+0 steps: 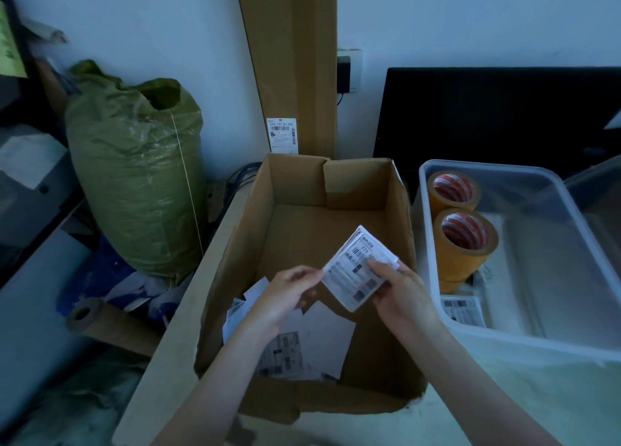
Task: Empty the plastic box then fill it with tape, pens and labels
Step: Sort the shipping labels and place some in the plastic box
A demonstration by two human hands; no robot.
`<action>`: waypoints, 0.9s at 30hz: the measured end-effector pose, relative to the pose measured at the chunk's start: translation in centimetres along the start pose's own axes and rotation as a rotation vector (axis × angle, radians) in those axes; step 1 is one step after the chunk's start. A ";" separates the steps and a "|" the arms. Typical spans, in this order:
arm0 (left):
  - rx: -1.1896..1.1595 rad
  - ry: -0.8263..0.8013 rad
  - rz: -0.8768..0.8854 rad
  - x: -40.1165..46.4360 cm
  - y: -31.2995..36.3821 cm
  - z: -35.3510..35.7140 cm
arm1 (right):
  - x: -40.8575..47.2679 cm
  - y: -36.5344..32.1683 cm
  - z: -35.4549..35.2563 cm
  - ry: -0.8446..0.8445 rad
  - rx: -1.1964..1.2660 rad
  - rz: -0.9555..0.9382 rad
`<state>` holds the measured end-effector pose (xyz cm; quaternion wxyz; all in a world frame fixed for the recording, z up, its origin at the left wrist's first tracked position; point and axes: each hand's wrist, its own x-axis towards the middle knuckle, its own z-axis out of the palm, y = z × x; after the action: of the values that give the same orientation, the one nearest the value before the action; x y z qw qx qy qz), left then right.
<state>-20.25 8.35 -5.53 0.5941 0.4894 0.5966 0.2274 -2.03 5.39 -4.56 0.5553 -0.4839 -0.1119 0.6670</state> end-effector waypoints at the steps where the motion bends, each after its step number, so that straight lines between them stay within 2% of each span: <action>1: 0.075 -0.003 -0.005 0.6 -0.6 -0.3 | -0.1 -0.3 -0.2 0.000 -0.009 -0.010; 3: 0.428 -0.023 -0.002 1.7 -1.9 -0.7 | -0.5 -0.7 -0.5 -0.026 -0.023 -0.021; 6: 1.221 -0.173 -0.010 3.2 -4.7 -1.2 | -0.7 -0.9 -1.0 -0.066 -0.005 0.000; 7: 1.396 -0.225 -0.029 3.5 -5.5 -1.3 | -0.7 -0.8 -1.1 -0.062 0.002 0.012; 9: 1.518 -0.288 -0.080 4.0 -6.9 -1.4 | -0.7 -0.5 -1.5 -0.051 0.010 0.044; 13: 1.569 -0.271 -0.049 4.3 -8.6 -1.3 | -0.8 0.4 -1.9 -0.041 0.006 0.086; 16: 1.522 -0.309 -0.076 4.3 -8.3 -1.4 | -0.9 0.6 -2.1 -0.038 0.001 0.071; 18: 1.443 -0.271 -0.081 4.2 -7.4 -1.9 | -1.0 0.7 -2.0 -0.038 -0.034 0.042; 21: 1.179 -0.129 -0.040 3.8 -5.3 -3.0 | -1.1 0.8 -1.9 -0.012 -0.099 -0.006; 25: 0.788 0.167 0.162 1.4 -1.0 -4.3 | -1.4 1.3 -1.6 0.045 -0.210 -0.078; 27: 0.618 0.232 0.225 -0.1 1.1 -4.4 | -1.5 1.6 -1.5 0.046 -0.221 -0.093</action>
<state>-24.07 10.08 -3.73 0.3174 0.6797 0.6430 0.1541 -2.03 2.95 -5.56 0.5313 -0.5516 -0.1945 0.6129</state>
